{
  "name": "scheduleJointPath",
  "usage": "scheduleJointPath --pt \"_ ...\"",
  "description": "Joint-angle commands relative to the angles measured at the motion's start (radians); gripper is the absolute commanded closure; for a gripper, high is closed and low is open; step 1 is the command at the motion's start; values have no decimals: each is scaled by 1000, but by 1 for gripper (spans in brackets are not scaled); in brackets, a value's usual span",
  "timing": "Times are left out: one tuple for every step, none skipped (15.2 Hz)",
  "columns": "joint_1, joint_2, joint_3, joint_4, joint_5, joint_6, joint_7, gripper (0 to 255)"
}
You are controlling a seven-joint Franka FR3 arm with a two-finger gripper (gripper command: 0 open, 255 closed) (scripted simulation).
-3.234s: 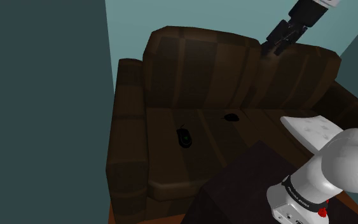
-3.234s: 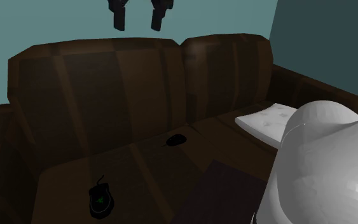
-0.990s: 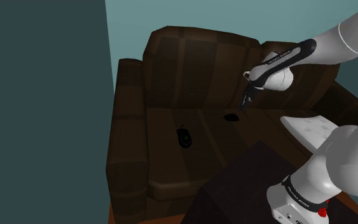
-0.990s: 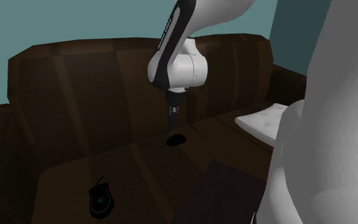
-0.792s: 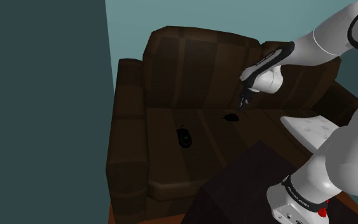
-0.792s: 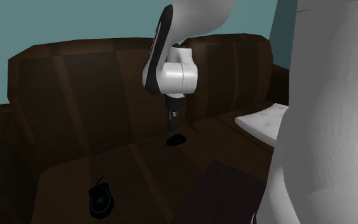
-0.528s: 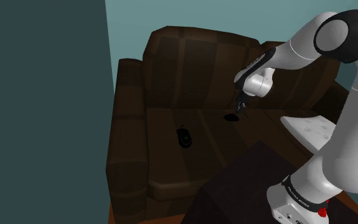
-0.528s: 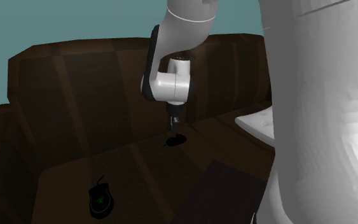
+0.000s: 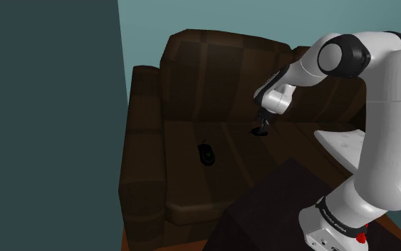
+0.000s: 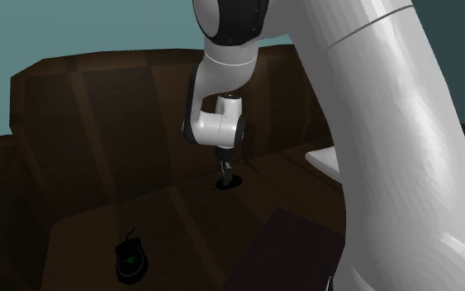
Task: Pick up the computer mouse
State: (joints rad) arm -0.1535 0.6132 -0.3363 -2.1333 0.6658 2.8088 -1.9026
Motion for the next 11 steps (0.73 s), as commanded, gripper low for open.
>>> scheduleJointPath --pt "-18 26 22 11 18 18 -18 0" --pt "-26 39 32 17 26 26 -25 0" --pt "-33 51 42 23 33 34 -32 0" --pt "-41 64 52 29 41 42 -39 0" --pt "-46 71 57 32 45 47 -43 0" --pt "-46 71 57 32 45 47 -43 0" --pt "-46 69 58 30 45 48 -43 255" --pt "-46 70 58 30 45 48 -43 255" --pt "-46 70 58 31 45 48 -44 255" --pt "-47 71 58 31 45 48 -44 255" --pt "-46 71 58 31 46 48 -44 255"
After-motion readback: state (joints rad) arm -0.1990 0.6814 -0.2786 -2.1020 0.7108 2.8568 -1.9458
